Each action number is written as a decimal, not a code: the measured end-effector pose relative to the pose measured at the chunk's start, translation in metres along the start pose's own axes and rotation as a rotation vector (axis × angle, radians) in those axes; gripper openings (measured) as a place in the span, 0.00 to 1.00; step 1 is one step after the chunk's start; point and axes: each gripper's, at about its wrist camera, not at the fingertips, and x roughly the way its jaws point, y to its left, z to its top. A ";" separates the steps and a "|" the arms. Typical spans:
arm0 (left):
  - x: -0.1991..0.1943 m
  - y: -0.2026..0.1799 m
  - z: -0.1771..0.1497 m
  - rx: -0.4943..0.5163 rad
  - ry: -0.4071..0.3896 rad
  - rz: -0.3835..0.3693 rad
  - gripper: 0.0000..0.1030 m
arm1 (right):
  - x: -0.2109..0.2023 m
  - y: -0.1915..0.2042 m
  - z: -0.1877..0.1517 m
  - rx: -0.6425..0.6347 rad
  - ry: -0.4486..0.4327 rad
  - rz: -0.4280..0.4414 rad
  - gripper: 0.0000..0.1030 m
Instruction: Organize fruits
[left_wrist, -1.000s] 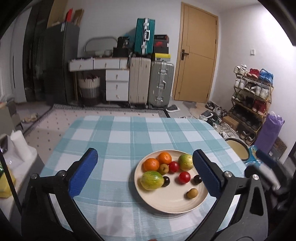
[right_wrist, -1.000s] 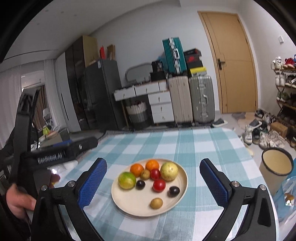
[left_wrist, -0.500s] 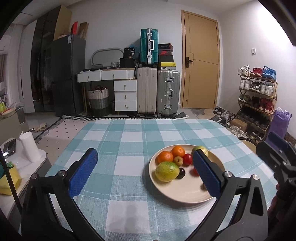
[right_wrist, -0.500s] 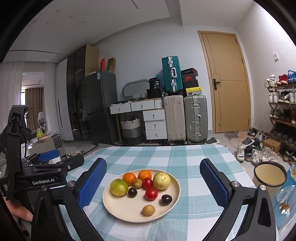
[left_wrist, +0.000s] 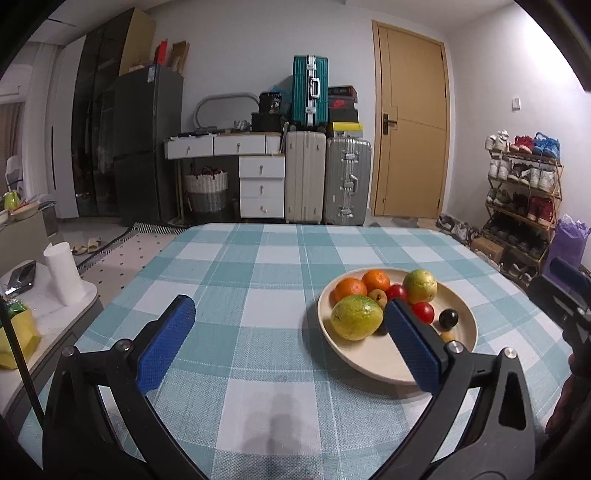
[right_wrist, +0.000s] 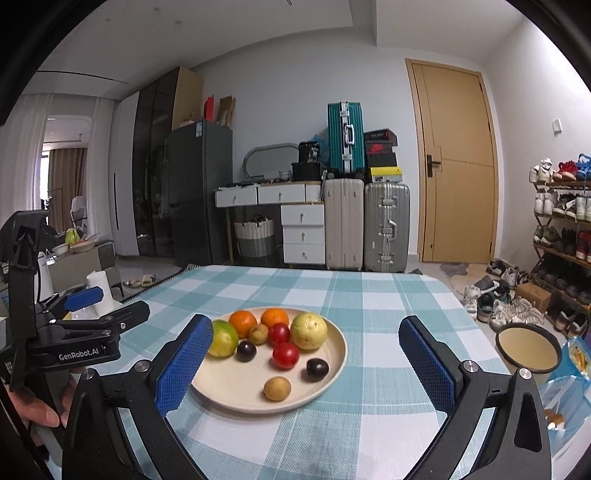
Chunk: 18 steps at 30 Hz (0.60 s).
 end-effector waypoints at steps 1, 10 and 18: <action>-0.001 -0.001 0.000 0.004 -0.006 -0.001 0.99 | 0.000 -0.001 0.000 0.005 0.001 0.002 1.00; -0.009 -0.007 -0.001 0.035 -0.057 -0.016 0.99 | 0.007 0.004 -0.002 -0.026 0.048 -0.011 1.00; -0.009 -0.006 0.000 0.030 -0.055 -0.015 0.99 | 0.009 0.004 -0.001 -0.032 0.043 -0.003 1.00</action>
